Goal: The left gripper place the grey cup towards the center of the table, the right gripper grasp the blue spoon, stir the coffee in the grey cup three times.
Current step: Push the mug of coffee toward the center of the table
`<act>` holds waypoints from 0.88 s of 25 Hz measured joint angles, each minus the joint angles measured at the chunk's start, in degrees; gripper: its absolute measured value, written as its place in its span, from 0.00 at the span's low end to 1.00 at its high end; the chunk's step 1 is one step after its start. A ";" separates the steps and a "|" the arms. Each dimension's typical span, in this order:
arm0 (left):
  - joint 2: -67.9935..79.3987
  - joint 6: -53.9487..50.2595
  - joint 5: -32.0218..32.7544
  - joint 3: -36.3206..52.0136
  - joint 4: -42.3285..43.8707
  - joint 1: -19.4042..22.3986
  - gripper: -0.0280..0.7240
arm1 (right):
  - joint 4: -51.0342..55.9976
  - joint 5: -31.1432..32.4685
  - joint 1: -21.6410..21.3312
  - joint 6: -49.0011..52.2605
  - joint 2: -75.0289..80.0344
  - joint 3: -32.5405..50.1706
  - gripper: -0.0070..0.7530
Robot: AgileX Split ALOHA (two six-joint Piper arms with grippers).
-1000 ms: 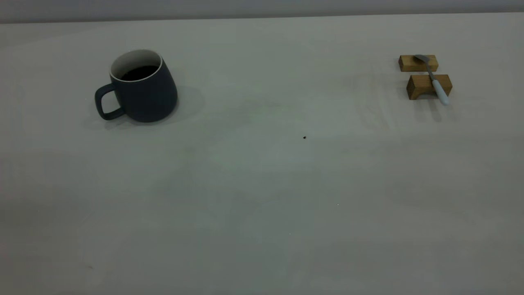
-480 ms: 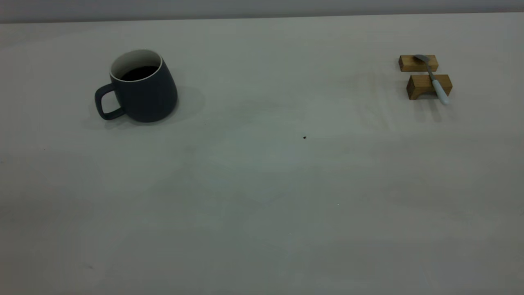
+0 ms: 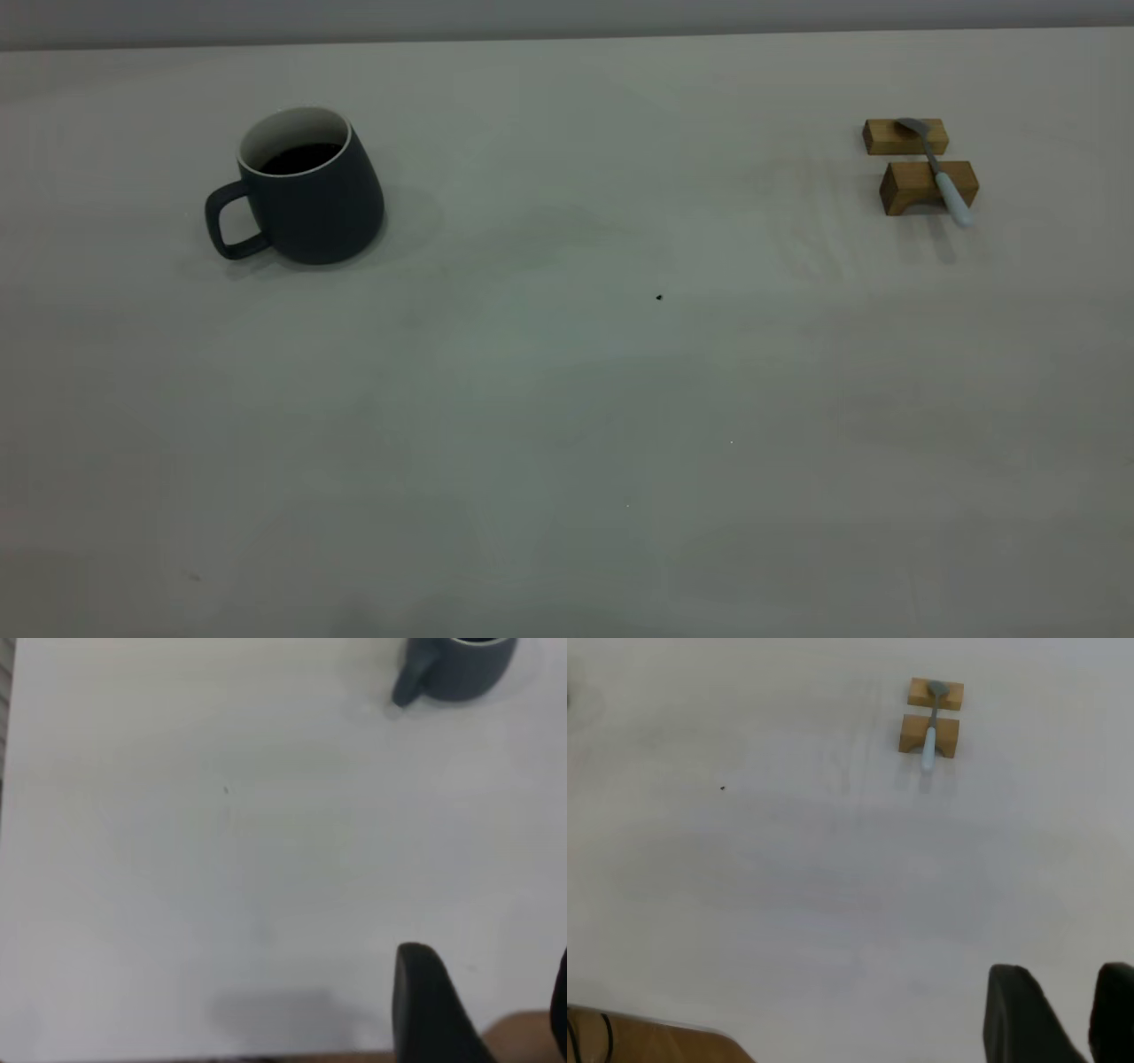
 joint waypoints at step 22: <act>70.08 24.79 -24.17 -25.47 -3.50 -6.33 0.92 | -0.03 0.00 0.00 0.02 0.00 0.00 0.32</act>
